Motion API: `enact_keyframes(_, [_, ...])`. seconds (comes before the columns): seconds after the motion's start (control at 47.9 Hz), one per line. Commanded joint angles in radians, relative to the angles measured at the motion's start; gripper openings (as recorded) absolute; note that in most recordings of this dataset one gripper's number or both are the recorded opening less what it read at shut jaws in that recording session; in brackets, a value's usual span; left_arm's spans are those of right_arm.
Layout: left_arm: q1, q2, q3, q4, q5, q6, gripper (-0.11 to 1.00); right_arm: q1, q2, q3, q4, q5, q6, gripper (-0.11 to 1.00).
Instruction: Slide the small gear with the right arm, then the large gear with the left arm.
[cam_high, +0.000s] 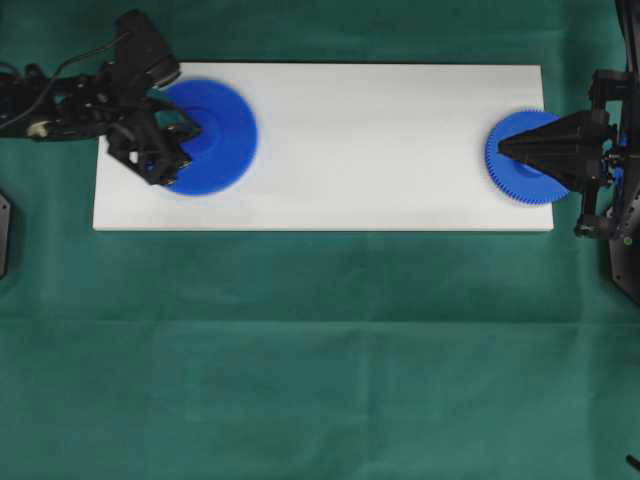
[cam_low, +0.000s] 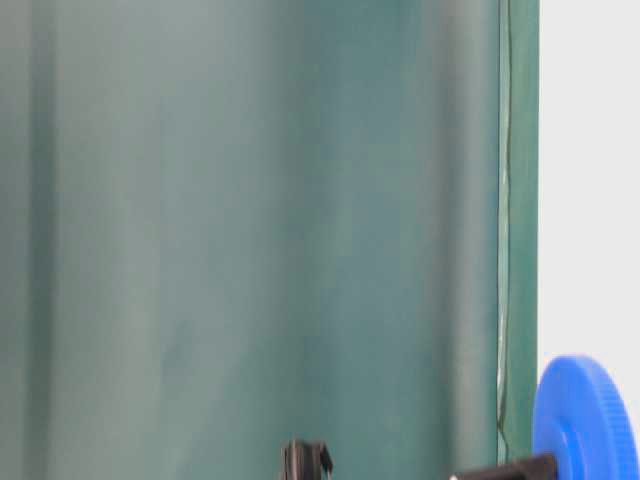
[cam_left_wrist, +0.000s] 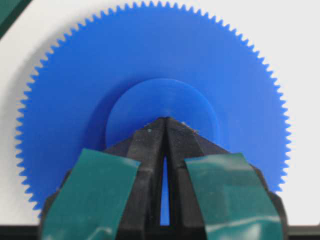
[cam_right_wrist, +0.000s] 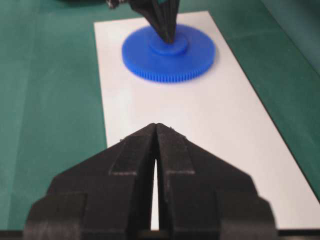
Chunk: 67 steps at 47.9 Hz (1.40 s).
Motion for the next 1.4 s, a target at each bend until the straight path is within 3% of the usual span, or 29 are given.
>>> enact_keyframes(0.0, [0.008, -0.04, 0.057, -0.003, 0.064, -0.003, 0.0, 0.002, 0.003, -0.006, 0.0, -0.006, 0.003, 0.5])
enact_keyframes(0.334, [0.028, -0.339, 0.21, -0.005, 0.103, -0.006, 0.0, 0.002, 0.0, 0.0, 0.002, -0.006, 0.005, 0.5])
enact_keyframes(0.564, [0.041, -0.535, 0.279, -0.003, 0.133, -0.077, 0.0, 0.002, 0.0, 0.0, 0.002, -0.006, 0.003, 0.5])
enact_keyframes(1.379, [0.018, -0.804, 0.293, -0.005, 0.141, -0.084, 0.0, 0.0, 0.005, 0.002, 0.003, -0.015, 0.003, 0.5])
